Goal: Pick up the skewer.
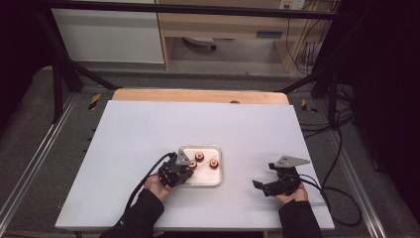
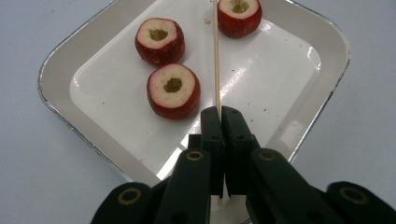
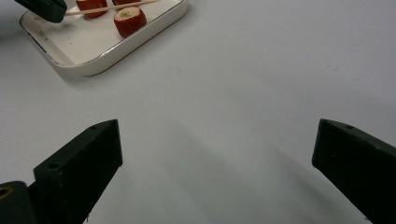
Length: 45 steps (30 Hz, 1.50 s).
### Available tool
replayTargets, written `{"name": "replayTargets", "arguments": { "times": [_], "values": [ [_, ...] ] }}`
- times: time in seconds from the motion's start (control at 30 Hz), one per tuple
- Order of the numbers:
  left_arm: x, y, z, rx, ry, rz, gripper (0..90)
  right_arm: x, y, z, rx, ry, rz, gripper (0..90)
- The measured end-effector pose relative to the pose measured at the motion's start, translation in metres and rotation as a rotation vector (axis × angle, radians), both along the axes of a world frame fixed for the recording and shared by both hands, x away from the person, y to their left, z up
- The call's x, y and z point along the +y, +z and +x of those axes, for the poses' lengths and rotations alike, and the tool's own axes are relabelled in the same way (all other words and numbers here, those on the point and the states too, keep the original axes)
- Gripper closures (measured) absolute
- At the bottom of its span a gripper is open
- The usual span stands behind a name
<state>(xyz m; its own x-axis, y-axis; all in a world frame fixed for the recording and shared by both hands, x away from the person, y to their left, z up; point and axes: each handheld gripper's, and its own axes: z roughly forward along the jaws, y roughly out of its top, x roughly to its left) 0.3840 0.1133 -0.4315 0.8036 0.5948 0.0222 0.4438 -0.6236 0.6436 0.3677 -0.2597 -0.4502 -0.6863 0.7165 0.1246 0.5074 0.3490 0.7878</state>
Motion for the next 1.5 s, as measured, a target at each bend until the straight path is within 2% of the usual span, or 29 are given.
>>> {"name": "replayTargets", "arguments": {
  "times": [0.43, 0.6, 0.8, 0.9, 1.23, 1.5],
  "values": [
    [0.014, 0.008, -0.009, -0.016, 0.012, -0.058, 88.2, 0.000, 0.000, 0.000, -0.001, 0.002, -0.002, 2.2],
    [0.020, 0.010, -0.012, -0.015, 0.000, -0.057, 88.2, 0.004, 0.002, 0.000, -0.010, 0.007, -0.024, 2.2],
    [0.024, 0.017, -0.013, -0.001, -0.029, -0.060, 88.2, 0.019, 0.009, -0.002, -0.048, 0.045, -0.114, 2.4],
    [0.022, 0.021, -0.013, 0.000, -0.049, -0.046, 88.2, 0.027, 0.014, -0.003, -0.076, 0.068, -0.149, 2.7],
    [-0.003, 0.030, -0.016, -0.004, -0.138, 0.011, 88.2, 0.060, 0.026, -0.012, -0.162, 0.178, -0.293, 5.3],
    [-0.028, 0.036, -0.016, 0.002, -0.207, 0.064, 88.2, 0.080, 0.035, -0.017, -0.224, 0.251, -0.383, 8.9]
  ]
}}
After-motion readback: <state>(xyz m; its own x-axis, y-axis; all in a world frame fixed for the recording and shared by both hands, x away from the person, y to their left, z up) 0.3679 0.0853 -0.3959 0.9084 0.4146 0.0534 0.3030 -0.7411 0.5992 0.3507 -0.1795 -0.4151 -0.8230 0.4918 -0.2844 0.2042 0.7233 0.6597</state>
